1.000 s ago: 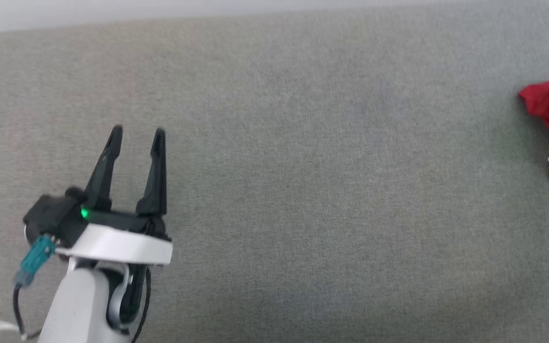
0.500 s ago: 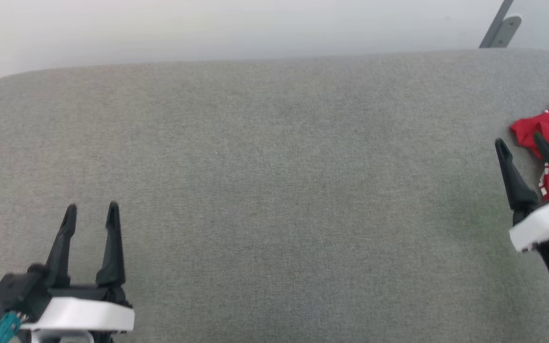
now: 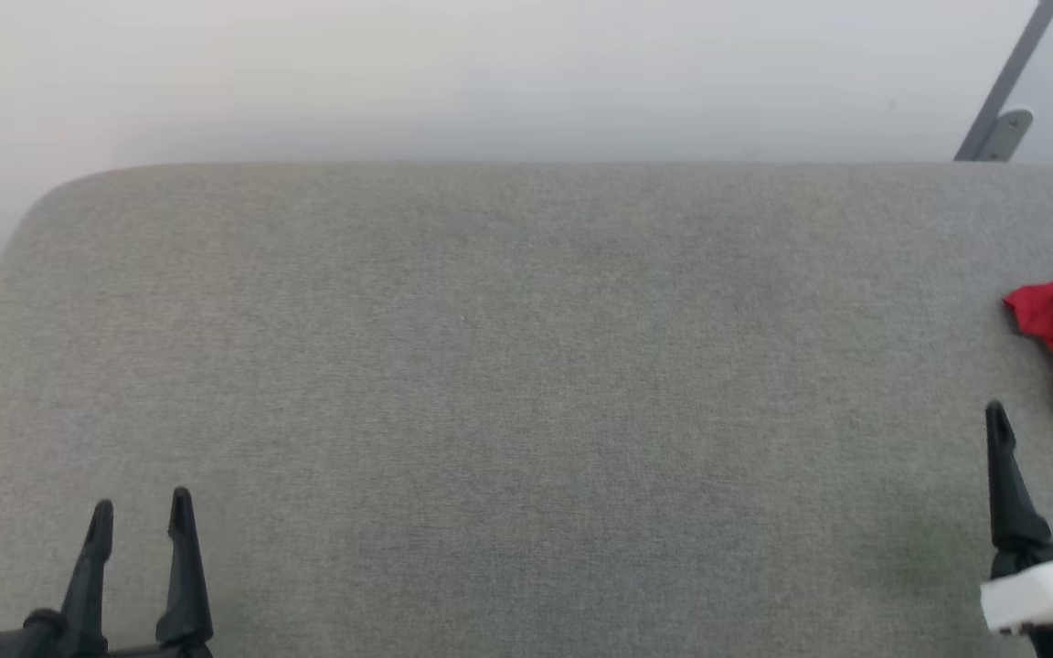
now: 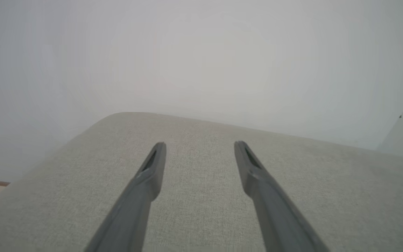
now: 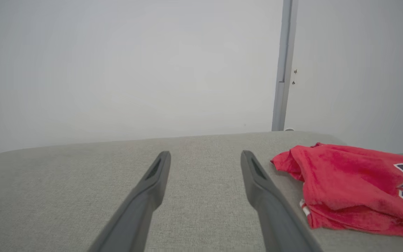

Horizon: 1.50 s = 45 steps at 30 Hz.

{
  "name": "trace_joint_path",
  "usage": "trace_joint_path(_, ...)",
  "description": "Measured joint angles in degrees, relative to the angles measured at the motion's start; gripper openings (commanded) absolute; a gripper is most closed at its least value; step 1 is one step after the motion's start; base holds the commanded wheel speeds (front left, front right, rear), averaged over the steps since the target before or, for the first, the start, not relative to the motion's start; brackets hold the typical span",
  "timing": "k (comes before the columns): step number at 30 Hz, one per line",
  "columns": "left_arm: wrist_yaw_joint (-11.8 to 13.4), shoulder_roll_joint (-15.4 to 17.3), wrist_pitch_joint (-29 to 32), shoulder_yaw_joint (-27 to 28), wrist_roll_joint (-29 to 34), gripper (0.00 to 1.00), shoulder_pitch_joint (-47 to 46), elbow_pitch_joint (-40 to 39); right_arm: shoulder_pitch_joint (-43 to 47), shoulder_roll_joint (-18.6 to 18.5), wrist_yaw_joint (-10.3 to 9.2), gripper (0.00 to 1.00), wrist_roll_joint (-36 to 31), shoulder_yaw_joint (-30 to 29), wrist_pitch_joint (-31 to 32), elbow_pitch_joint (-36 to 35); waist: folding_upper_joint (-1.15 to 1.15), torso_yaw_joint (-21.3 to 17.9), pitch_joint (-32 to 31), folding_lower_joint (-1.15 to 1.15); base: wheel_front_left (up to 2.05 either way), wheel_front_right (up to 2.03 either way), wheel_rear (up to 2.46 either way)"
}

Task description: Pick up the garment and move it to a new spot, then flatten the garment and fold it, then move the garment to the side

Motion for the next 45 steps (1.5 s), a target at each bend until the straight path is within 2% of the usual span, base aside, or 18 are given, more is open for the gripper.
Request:
trace_joint_path(6, 0.0, -0.66, 0.0, 0.46, -1.05, 1.0, 2.02, 0.66, 4.69, 3.21, 0.0, 1.0, -0.47, -2.46, 0.0, -2.36, 0.0, 1.28, -1.67, 0.0, 0.0, 0.0, 0.0)
trace_joint_path(15, 0.0, -1.46, 0.0, 0.29, -3.0, 1.0, 2.54, 2.16, 7.22, 5.58, 0.0, 1.0, -0.59, -2.61, 0.0, -4.03, 0.0, 1.61, -2.78, 0.0, 0.0, 0.0, 0.0)
trace_joint_path(29, 0.0, -1.33, 0.0, -1.24, -3.04, 1.0, 2.6, 2.46, 8.25, 6.06, 0.0, 1.0, -0.94, -2.27, 0.0, -5.11, 0.0, 0.96, -2.82, 0.0, 0.0, 0.0, 0.0)
trace_joint_path(45, 0.0, -0.24, 0.0, -3.24, 0.16, 1.0, 2.16, 2.12, 8.26, 6.1, 0.0, 1.0, -1.04, -1.78, 0.0, -5.17, 0.0, 1.44, -2.54, 0.0, 0.0, 0.0, 0.0)
